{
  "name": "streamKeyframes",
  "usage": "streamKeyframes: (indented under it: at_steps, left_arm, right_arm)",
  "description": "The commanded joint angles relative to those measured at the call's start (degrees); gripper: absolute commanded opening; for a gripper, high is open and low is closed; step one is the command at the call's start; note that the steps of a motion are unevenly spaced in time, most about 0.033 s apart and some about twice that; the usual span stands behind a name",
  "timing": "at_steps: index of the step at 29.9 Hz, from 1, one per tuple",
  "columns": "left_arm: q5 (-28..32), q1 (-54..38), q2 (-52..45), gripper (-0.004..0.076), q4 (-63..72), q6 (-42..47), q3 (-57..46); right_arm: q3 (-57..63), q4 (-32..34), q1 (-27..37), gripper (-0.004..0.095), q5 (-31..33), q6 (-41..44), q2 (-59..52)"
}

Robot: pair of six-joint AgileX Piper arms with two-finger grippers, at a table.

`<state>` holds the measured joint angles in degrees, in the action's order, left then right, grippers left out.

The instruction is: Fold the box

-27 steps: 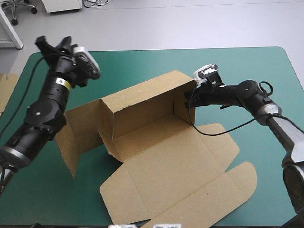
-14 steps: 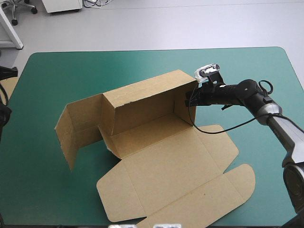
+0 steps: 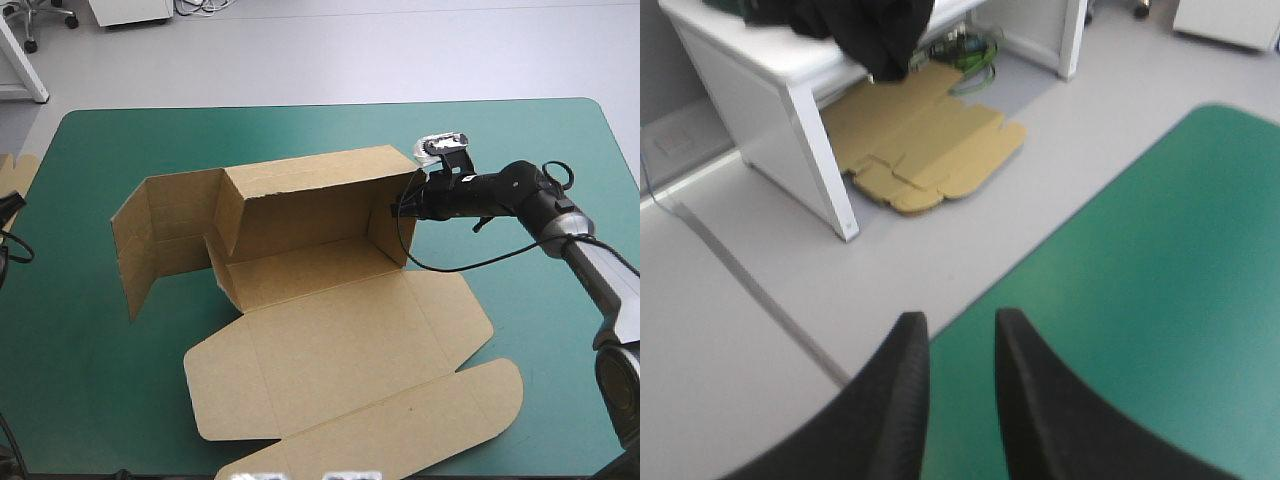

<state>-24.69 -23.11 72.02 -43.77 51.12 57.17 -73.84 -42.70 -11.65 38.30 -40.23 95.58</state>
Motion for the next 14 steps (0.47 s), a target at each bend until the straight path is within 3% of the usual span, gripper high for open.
streamKeyframes:
  at_steps: [1,14]
  left_arm:
    - [1.64,-0.10,-1.46,0.0153,4.10,-0.49,-2.83]
    - [1.87,-0.10,-1.46,0.0130,22.24,-18.21,-5.19]
  right_arm:
    - [-4.35,7.68,0.15,0.0000,3.13,7.01,-1.57]
    - [-19.79,17.81,0.15,0.0000,14.19,17.13,-1.57]
